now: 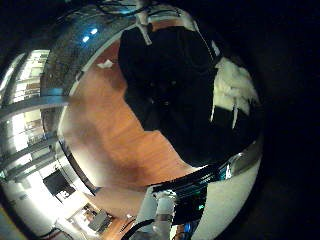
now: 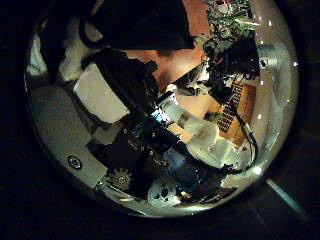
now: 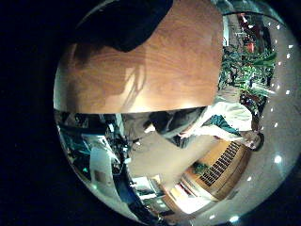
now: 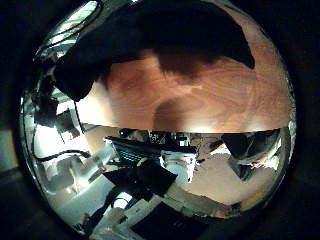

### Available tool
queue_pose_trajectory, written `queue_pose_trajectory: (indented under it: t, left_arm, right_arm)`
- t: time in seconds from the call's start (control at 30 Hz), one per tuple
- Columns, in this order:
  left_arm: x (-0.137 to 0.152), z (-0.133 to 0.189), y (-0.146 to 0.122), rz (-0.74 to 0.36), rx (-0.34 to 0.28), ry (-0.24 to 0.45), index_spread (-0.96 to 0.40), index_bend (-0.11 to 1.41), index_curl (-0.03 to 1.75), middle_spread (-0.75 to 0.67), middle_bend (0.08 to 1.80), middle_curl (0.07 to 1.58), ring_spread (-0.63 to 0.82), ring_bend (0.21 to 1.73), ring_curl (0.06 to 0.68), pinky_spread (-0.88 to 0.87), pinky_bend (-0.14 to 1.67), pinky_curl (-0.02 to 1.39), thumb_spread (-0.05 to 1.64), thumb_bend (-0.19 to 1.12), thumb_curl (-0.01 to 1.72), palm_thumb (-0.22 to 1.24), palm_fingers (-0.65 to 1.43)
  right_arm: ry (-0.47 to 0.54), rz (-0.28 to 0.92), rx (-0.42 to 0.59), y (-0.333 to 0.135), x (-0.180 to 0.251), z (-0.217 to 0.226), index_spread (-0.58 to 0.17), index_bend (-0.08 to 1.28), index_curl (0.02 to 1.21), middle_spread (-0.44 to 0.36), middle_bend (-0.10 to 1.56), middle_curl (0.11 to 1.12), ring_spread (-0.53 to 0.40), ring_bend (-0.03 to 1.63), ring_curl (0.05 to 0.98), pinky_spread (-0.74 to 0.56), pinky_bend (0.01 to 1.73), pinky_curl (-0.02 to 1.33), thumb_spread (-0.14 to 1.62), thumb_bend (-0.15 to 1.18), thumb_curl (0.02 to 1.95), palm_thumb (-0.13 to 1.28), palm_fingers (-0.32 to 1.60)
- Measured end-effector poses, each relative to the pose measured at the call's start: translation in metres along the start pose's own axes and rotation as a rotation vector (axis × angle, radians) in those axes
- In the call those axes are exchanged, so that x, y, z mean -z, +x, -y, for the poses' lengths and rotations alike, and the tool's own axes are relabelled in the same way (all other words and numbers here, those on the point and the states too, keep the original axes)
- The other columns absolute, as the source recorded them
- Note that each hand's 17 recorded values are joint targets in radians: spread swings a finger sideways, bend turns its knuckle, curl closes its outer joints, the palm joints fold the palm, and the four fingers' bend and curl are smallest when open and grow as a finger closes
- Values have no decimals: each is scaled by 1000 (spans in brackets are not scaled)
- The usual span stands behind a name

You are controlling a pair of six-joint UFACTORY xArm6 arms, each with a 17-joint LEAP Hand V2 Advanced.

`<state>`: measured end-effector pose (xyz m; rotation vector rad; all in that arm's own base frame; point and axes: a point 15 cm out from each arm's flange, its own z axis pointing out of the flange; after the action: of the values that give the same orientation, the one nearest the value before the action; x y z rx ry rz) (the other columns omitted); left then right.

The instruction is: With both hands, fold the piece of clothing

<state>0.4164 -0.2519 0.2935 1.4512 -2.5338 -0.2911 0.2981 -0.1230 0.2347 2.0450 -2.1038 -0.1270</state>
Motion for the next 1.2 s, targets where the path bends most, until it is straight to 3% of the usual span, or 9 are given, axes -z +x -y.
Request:
queue_pose_trajectory:
  t: [0.53, 1.03, 1.13, 1.17, 1.2]
  left_arm:
    - [7, -5, -7, -3, -1, -38, -725, 287, 1033, -540, 1045, 835, -419, 1412, 546, -560, 1288, 611, 1584, 952, 1182, 406, 1114]
    - [13, -8, -22, -12, -1, -29, -751, 249, 1081, -547, 1028, 847, -421, 1406, 546, -560, 1285, 609, 1576, 1005, 1233, 360, 1119]
    - [14, -10, -24, -16, -3, -31, -755, 244, 1087, -550, 1024, 849, -422, 1405, 546, -560, 1285, 608, 1575, 1013, 1241, 353, 1120]
    - [14, -11, -25, -15, -2, -34, -756, 243, 1089, -550, 1023, 850, -422, 1405, 546, -560, 1285, 608, 1578, 1019, 1243, 351, 1120]
    - [14, -12, -26, -16, -2, -38, -757, 242, 1090, -551, 1023, 851, -422, 1405, 546, -560, 1285, 608, 1578, 1021, 1244, 349, 1120]
  right_arm:
    - [-28, 100, -18, -6, 13, 25, -330, 134, 267, -84, 247, 382, 25, 464, 274, 287, 418, 291, 917, -29, 308, 274, 184]
    - [-162, 109, -45, 3, -33, 64, -305, 175, 280, -70, 232, 375, 58, 449, 268, 301, 395, 284, 973, -18, 316, 393, 171]
    - [-153, 83, -73, 6, -36, 70, -287, 168, 284, -95, 281, 388, -33, 542, 281, 221, 387, 270, 1001, 3, 327, 475, 374]
    - [-139, 69, -82, 8, -36, 74, -303, 157, 277, -129, 333, 405, -97, 631, 296, 119, 441, 271, 1012, 12, 332, 515, 584]
    - [-120, 58, -94, 9, -36, 79, -340, 161, 266, -170, 377, 418, -157, 745, 302, -49, 585, 273, 1024, 18, 336, 549, 947]
